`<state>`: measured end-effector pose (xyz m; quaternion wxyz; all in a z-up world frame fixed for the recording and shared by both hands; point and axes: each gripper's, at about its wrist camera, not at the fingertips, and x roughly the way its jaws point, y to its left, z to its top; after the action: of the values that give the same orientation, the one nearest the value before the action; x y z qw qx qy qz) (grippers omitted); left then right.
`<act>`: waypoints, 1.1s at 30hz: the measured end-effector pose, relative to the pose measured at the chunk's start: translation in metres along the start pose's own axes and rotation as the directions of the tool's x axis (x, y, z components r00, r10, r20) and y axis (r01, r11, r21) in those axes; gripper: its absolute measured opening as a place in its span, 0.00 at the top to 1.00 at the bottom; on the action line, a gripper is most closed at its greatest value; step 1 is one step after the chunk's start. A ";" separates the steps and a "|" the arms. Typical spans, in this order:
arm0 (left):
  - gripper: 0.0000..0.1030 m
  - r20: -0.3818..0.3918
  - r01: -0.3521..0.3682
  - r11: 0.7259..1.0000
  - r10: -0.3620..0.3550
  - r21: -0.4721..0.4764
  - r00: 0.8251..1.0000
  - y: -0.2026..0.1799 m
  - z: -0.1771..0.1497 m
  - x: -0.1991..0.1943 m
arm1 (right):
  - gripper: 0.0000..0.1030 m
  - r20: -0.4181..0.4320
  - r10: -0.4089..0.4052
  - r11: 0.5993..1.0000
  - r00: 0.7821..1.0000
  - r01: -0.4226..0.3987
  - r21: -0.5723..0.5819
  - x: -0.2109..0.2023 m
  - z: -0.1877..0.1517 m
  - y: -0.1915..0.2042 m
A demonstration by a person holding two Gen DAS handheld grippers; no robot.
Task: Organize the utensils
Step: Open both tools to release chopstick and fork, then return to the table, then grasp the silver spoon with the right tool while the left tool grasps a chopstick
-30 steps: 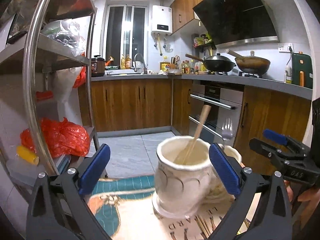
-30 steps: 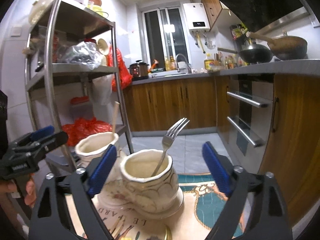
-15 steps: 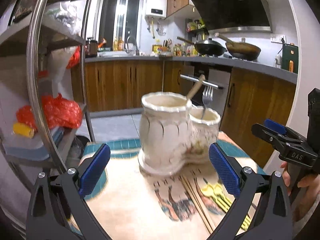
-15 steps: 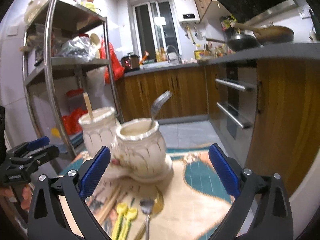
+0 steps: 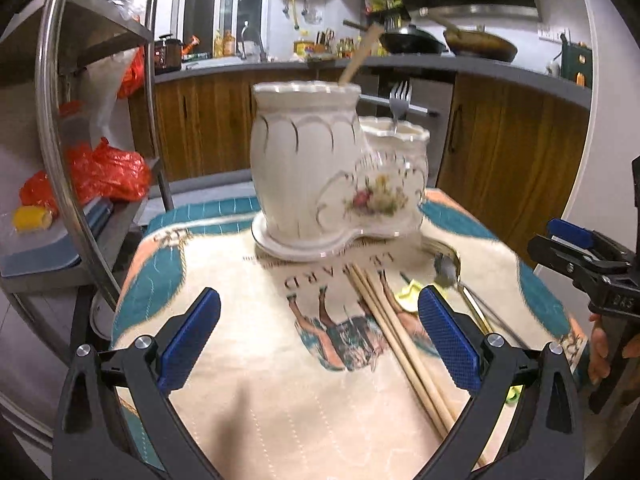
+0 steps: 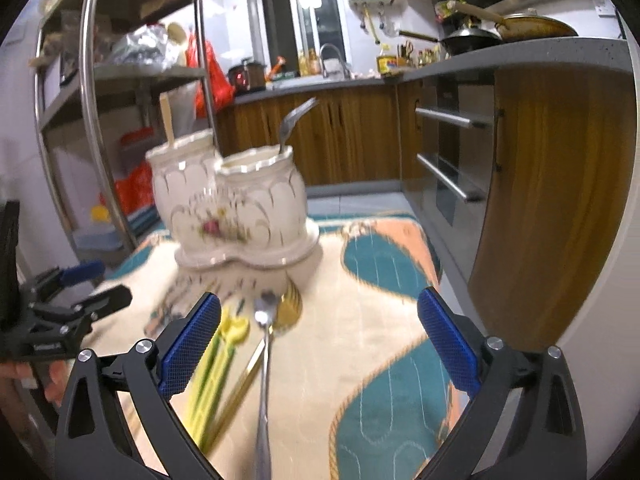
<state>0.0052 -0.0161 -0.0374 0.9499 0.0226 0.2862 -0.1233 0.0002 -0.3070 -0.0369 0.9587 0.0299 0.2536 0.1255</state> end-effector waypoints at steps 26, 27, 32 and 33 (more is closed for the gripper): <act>0.75 -0.195 0.172 0.979 -0.149 0.107 0.969 -0.042 -0.021 0.019 | 0.66 -0.213 0.112 0.988 0.971 -0.132 -0.082 0.019 -0.016 0.017; 0.77 -0.200 0.177 0.978 -0.153 0.111 0.968 -0.044 -0.021 0.019 | 0.68 -0.221 0.113 0.987 0.969 -0.134 -0.085 0.020 -0.016 0.019; 0.83 -0.215 0.197 0.977 -0.176 0.081 0.961 -0.043 -0.021 0.020 | 0.71 -0.271 0.118 0.985 0.955 -0.146 -0.088 0.029 -0.021 0.022; 0.84 -0.217 0.203 0.977 -0.184 0.069 0.959 -0.041 -0.021 0.021 | 0.71 -0.277 0.119 0.985 0.954 -0.148 -0.087 0.030 -0.022 0.022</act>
<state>0.0004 -0.0575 -0.0650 0.8958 0.0503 0.3798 -0.2253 0.0099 -0.2782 -0.0677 0.9046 -0.0215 0.3725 0.2062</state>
